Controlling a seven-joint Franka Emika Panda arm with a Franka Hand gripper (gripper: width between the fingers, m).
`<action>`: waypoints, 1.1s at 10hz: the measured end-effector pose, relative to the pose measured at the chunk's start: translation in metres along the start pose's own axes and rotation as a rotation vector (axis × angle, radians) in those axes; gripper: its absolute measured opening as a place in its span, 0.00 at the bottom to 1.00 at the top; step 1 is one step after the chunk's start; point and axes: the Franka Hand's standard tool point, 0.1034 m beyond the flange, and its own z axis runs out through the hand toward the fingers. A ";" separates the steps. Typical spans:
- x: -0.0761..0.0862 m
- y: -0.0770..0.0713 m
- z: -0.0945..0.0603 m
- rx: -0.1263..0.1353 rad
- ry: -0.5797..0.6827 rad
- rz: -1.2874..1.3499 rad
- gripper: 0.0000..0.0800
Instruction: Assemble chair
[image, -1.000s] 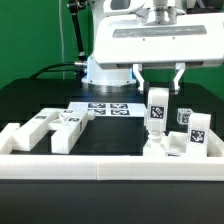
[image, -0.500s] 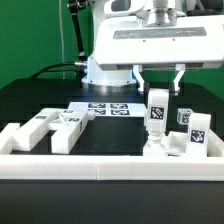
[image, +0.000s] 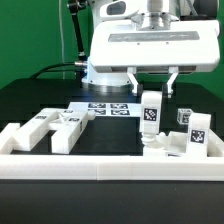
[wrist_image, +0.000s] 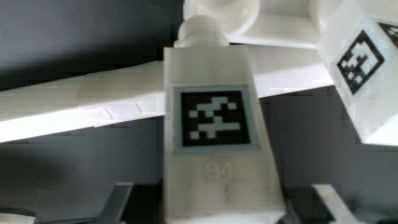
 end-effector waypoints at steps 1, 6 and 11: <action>-0.001 0.000 0.000 0.000 0.001 -0.001 0.36; -0.008 -0.008 -0.001 0.004 0.028 -0.014 0.36; -0.014 -0.011 0.002 0.004 0.020 -0.024 0.36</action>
Offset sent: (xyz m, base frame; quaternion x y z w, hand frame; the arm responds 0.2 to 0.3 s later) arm -0.0101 0.0067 0.0041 -0.0072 0.0026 0.0052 1.0000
